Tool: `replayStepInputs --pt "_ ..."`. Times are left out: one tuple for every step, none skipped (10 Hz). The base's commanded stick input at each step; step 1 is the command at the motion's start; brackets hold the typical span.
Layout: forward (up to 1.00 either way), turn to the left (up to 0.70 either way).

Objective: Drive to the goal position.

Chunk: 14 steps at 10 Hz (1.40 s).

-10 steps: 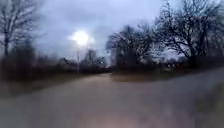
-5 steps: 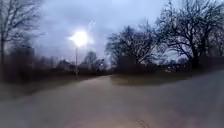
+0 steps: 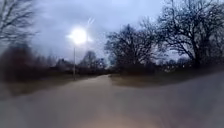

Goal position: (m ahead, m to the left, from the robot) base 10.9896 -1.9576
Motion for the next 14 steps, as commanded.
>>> replayStepInputs --pt "1.0 0.22" --pt "1.0 0.04" --pt "1.0 0.04" --pt "1.0 0.04" --pt "1.0 0.04" --pt "1.0 0.04" --pt "1.0 0.04" --pt "1.0 0.04" --pt "1.0 0.04" --pt "1.0 0.41" --pt "1.0 0.44" --pt "1.0 0.38" --pt "1.0 0.28" --pt "1.0 0.17"
